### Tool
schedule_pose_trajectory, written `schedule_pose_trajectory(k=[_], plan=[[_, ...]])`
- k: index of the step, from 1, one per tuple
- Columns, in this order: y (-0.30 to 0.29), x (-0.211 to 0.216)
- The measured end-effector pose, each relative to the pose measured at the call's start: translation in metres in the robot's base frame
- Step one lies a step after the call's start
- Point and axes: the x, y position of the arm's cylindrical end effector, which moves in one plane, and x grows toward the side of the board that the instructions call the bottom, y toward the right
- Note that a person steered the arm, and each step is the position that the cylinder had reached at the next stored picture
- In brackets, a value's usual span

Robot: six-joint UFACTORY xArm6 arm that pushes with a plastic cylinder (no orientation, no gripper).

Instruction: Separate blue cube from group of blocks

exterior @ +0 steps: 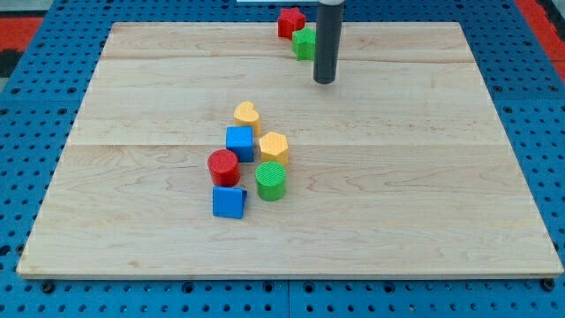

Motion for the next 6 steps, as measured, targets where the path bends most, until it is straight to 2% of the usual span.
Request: schedule_pose_trajectory(k=[1, 2, 3, 4, 5, 6], plan=[[0.011, 0.052], [-0.038, 0.116], [-0.021, 0.134], [-0.03, 0.14], [-0.121, 0.143], [-0.142, 0.133]])
